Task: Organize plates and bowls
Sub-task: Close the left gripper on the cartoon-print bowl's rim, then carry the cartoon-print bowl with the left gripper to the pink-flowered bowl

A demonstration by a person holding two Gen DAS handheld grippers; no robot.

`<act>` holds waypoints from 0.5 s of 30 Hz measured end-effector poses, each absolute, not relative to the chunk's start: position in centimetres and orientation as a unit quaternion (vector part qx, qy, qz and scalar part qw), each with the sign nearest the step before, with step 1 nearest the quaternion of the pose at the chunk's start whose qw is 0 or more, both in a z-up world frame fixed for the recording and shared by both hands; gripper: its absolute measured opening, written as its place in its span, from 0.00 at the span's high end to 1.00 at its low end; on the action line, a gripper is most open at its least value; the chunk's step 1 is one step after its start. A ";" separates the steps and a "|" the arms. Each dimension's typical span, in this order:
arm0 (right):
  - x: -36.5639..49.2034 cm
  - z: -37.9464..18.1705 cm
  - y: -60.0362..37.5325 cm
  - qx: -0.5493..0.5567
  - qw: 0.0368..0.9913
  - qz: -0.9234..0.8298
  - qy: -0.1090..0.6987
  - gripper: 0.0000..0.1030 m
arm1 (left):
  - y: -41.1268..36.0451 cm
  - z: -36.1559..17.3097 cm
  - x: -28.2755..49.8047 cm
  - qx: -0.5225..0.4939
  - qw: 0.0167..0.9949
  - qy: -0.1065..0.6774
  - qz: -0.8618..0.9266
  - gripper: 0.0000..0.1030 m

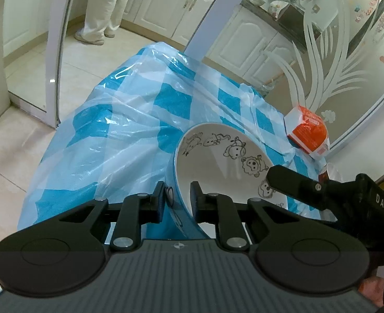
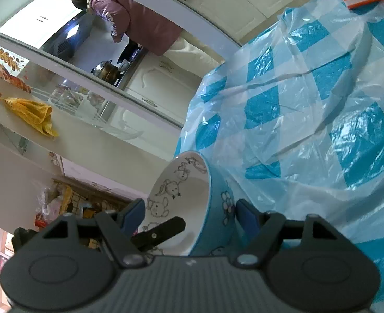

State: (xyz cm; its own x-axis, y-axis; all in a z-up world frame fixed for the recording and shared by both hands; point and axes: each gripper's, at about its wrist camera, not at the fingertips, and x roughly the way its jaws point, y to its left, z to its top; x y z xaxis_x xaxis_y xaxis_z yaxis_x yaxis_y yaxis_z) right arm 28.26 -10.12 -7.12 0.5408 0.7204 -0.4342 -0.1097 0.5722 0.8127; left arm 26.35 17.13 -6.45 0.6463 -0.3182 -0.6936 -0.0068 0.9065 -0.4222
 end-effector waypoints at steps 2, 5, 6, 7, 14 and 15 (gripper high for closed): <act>28.1 -7.0 -10.1 0.380 0.793 0.259 0.400 0.25 | 16.9 -6.3 26.2 -0.195 0.888 0.406 -0.090 0.83; 27.7 -6.6 -10.1 0.367 0.802 0.261 0.392 0.25 | 16.7 -6.0 26.1 -0.196 0.890 0.401 -0.091 0.83; 27.6 -6.5 -10.2 0.365 0.804 0.261 0.389 0.25 | 16.7 -5.9 26.1 -0.197 0.890 0.400 -0.091 0.83; 27.5 -6.4 -10.3 0.366 0.805 0.261 0.388 0.25 | 16.6 -5.8 26.0 -0.197 0.891 0.399 -0.092 0.83; 26.5 -5.5 -11.6 0.380 0.806 0.261 0.372 0.25 | 15.9 -4.7 25.3 -0.199 0.893 0.390 -0.100 0.83; 26.3 -5.3 -11.7 0.381 0.806 0.260 0.370 0.25 | 15.7 -4.5 25.2 -0.198 0.894 0.389 -0.101 0.83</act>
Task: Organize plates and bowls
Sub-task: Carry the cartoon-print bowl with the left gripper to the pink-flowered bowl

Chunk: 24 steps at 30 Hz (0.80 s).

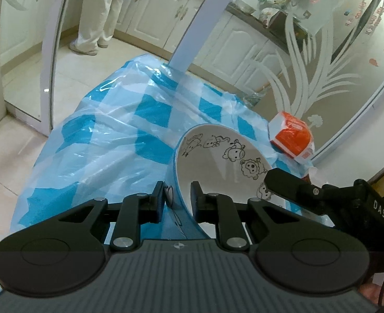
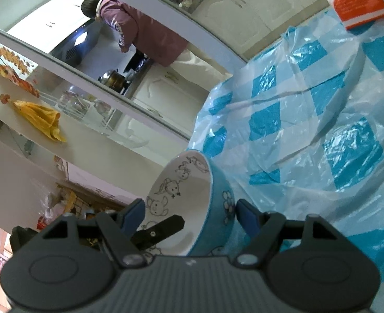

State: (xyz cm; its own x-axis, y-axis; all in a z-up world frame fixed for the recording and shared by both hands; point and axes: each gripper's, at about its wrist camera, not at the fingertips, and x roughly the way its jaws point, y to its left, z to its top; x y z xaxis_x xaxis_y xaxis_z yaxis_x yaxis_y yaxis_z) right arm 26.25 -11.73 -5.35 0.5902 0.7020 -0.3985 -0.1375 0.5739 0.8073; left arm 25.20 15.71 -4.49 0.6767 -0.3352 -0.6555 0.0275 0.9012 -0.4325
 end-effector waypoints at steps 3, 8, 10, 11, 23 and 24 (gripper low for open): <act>25.5 -4.9 -12.4 0.384 0.808 0.259 0.364 0.25 | 15.1 -4.0 24.8 -0.196 0.895 0.386 -0.106 0.83; 24.4 -4.3 -13.3 0.394 0.809 0.257 0.353 0.25 | 14.0 -3.5 24.0 -0.196 0.896 0.383 -0.111 0.83; 23.9 -4.0 -13.7 0.395 0.810 0.256 0.349 0.25 | 13.5 -3.4 23.7 -0.197 0.896 0.382 -0.113 0.83; 23.7 -3.9 -13.9 0.396 0.811 0.256 0.347 0.25 | 13.2 -3.3 23.6 -0.195 0.896 0.382 -0.114 0.83; 19.6 -3.2 -18.2 0.413 0.818 0.242 0.318 0.25 | 9.7 -2.1 21.3 -0.188 0.895 0.377 -0.149 0.83; 19.2 -3.1 -18.7 0.415 0.819 0.241 0.315 0.25 | 9.3 -2.0 21.0 -0.187 0.894 0.377 -0.152 0.83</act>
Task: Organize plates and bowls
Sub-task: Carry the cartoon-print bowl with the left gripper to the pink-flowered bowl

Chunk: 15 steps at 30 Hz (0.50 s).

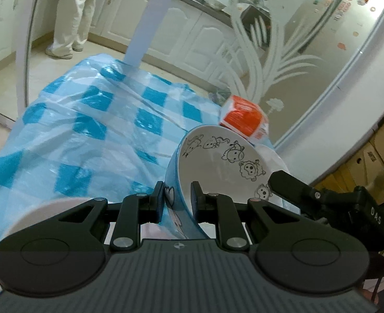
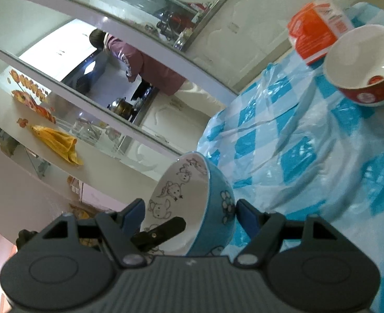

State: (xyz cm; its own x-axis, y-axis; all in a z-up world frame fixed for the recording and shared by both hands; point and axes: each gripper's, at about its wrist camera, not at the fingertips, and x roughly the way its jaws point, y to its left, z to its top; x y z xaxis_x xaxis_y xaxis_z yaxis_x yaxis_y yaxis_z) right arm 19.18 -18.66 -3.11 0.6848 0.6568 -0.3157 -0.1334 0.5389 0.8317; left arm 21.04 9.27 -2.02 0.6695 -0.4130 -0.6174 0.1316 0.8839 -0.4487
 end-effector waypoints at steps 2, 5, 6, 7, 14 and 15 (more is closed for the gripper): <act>18.4 -3.0 -19.5 0.417 0.820 0.239 0.310 0.25 | 8.3 -1.9 20.6 -0.185 0.894 0.377 -0.159 0.83; 17.2 -2.7 -20.9 0.421 0.823 0.233 0.302 0.25 | 7.1 -1.7 20.0 -0.184 0.892 0.376 -0.170 0.83; 16.8 -2.7 -21.4 0.423 0.823 0.231 0.299 0.25 | 6.7 -1.7 19.9 -0.184 0.891 0.377 -0.175 0.83; 16.4 -2.6 -21.9 0.425 0.824 0.229 0.296 0.25 | 6.3 -1.6 19.7 -0.184 0.890 0.377 -0.179 0.83; 13.0 -2.6 -25.9 0.443 0.828 0.205 0.275 0.25 | 2.7 -1.8 18.4 -0.176 0.880 0.384 -0.214 0.83; 12.5 -2.6 -26.6 0.446 0.829 0.201 0.270 0.25 | 2.2 -1.8 18.3 -0.174 0.879 0.386 -0.220 0.83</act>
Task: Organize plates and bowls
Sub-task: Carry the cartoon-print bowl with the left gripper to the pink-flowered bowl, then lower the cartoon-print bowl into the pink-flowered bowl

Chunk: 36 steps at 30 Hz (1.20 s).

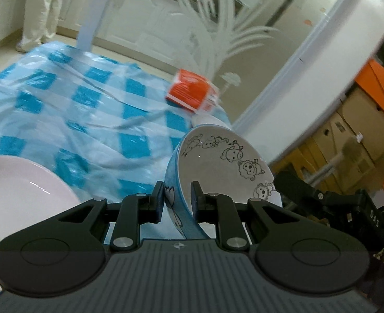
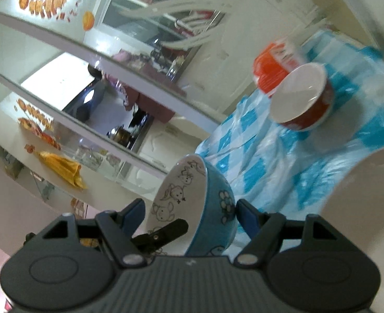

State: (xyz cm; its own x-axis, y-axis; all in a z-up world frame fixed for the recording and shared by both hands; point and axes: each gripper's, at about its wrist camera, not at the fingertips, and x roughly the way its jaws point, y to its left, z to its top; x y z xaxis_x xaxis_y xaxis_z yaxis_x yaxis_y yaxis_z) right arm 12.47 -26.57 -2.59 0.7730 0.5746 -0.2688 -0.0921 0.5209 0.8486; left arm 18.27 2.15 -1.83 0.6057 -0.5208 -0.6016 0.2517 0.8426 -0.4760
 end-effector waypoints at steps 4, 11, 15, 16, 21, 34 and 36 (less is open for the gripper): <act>10.4 -2.8 -28.8 0.459 0.831 0.185 0.255 0.25 | -0.2 -2.0 17.6 -0.162 0.873 0.391 -0.243 0.83; 7.2 -2.8 -32.3 0.475 0.837 0.154 0.222 0.25 | -4.1 -2.6 16.3 -0.143 0.861 0.403 -0.274 0.83; 5.7 -3.2 -34.0 0.481 0.840 0.139 0.209 0.25 | -6.1 -3.2 16.1 -0.132 0.855 0.412 -0.285 0.83; 5.4 -3.4 -34.3 0.484 0.839 0.136 0.206 0.25 | -6.5 -3.3 16.0 -0.129 0.854 0.414 -0.287 0.83; 4.3 -4.2 -35.8 0.492 0.839 0.125 0.196 0.25 | -8.2 -4.2 15.9 -0.114 0.850 0.424 -0.291 0.82; 3.4 -5.7 -36.5 0.487 0.842 0.124 0.198 0.25 | -9.0 -5.0 14.5 -0.092 0.851 0.437 -0.277 0.82; 3.4 -5.9 -36.6 0.489 0.840 0.124 0.200 0.25 | -9.0 -5.0 14.2 -0.087 0.852 0.436 -0.275 0.82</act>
State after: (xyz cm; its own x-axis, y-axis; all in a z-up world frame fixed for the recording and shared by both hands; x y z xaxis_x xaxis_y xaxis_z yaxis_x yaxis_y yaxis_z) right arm 3.36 -36.57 -5.92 0.8892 0.4043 -0.2142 -0.0135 0.4912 0.8709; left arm 14.23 -9.03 -4.99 0.4679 -0.5448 -0.6959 0.3926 0.8336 -0.3886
